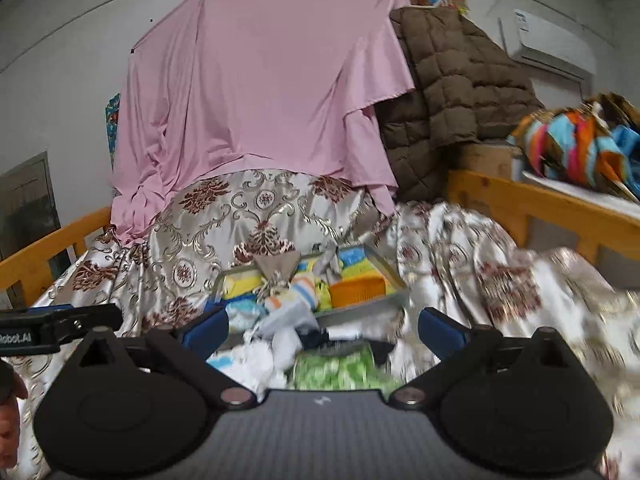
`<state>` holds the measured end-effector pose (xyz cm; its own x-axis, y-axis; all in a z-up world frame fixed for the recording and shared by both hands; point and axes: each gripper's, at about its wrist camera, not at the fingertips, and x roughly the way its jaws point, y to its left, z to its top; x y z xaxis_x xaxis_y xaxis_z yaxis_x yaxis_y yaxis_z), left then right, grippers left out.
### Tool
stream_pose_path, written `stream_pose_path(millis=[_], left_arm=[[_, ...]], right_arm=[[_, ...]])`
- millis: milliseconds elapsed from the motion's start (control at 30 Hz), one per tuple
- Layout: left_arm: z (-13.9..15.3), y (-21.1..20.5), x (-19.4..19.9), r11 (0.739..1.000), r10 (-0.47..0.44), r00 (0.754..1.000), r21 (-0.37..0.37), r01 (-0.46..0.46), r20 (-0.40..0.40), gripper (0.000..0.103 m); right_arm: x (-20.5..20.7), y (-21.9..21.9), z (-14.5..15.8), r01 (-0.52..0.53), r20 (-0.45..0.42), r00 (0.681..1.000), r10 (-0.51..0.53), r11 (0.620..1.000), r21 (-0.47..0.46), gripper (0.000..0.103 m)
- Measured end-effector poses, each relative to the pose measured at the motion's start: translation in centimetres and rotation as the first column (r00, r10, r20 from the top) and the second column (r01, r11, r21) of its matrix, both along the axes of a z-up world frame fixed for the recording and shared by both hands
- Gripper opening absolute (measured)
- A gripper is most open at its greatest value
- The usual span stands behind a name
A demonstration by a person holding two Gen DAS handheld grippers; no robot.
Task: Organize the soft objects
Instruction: 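Lift both tools away from the tray back over the bed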
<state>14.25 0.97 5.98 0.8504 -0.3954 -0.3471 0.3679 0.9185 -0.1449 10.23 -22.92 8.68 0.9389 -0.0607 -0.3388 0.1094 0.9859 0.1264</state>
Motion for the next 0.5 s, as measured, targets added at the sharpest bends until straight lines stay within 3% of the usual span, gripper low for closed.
stream_pose_path(millis=[167, 500], left_arm=[[-1.9, 0.6, -3.3, 1.0, 0.001, 0.999, 0.021, 0.0, -0.049, 0.102], [-5.4, 0.4, -5.9, 0.993, 0.011, 0.991, 0.118, 0.005, -0.131, 0.102]], right_arm=[[-3.6, 0.0, -1.8, 0.024, -0.06, 0.998, -0.02, 0.998, 0.059, 0.103], [-7.0, 0.9, -5.4, 0.05, -0.196, 0.98, -0.041, 0.998, 0.042, 0.103]])
